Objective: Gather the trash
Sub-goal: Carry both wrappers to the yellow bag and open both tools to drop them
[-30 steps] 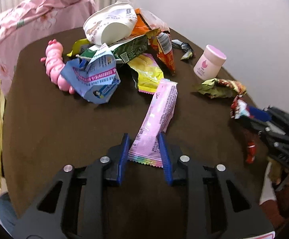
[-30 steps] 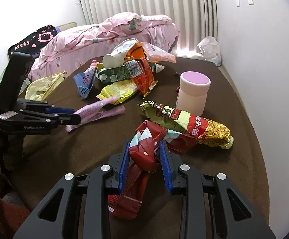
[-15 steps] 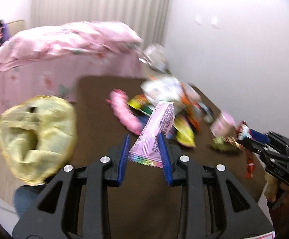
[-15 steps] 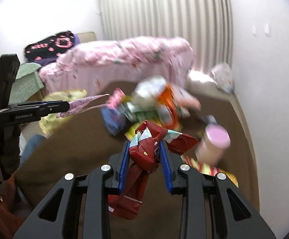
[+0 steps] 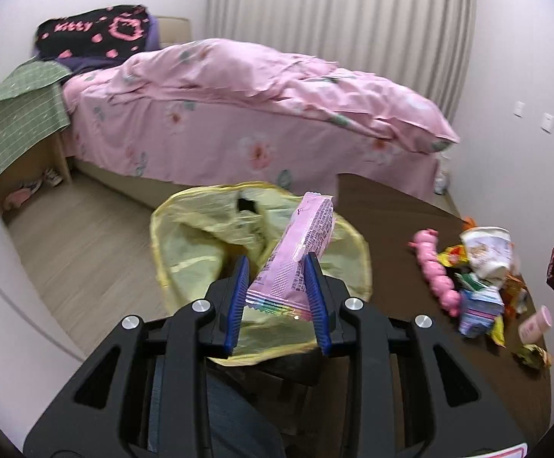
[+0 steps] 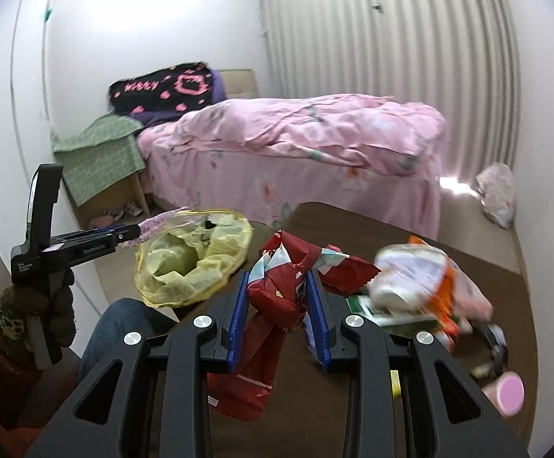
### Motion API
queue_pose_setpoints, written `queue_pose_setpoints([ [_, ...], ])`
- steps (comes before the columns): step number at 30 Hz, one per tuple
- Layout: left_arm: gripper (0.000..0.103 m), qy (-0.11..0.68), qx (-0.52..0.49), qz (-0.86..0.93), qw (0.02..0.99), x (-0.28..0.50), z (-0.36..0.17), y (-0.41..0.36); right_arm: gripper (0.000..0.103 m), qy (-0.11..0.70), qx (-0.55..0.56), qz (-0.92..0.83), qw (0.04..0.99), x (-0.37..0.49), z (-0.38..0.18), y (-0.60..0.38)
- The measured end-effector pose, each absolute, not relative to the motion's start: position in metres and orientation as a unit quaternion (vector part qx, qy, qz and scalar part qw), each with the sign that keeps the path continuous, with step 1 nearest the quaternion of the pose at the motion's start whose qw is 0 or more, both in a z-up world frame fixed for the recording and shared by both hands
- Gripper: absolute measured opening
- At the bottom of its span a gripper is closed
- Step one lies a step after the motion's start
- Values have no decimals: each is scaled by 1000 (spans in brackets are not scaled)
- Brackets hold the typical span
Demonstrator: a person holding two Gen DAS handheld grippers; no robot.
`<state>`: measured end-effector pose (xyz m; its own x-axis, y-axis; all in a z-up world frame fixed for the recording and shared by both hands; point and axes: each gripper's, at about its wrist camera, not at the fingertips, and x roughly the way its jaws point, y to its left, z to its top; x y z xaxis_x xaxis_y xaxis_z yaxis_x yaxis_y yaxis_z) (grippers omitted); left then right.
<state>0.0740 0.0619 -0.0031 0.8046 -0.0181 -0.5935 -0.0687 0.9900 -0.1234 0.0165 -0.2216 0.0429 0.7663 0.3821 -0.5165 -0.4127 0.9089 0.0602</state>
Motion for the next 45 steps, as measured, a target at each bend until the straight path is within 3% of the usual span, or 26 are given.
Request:
queue_pose_setpoints([
  [12, 29, 338, -197, 31, 920, 127, -54, 119, 29, 294, -63, 339, 891, 125, 27, -126],
  [18, 29, 400, -148, 71, 901, 167, -87, 106, 29, 320, -74, 406, 853, 187, 12, -76],
  [25, 29, 420, -137, 128, 888, 169, -106, 120, 29, 430, -86, 442, 782, 246, -52, -34],
  [31, 29, 418, -141, 127, 888, 169, -108, 123, 29, 464, -114, 410, 777, 269, -86, -22],
  [45, 31, 409, -169, 113, 890, 168, -100, 128, 29, 449, -97, 404, 791, 259, -82, -33],
])
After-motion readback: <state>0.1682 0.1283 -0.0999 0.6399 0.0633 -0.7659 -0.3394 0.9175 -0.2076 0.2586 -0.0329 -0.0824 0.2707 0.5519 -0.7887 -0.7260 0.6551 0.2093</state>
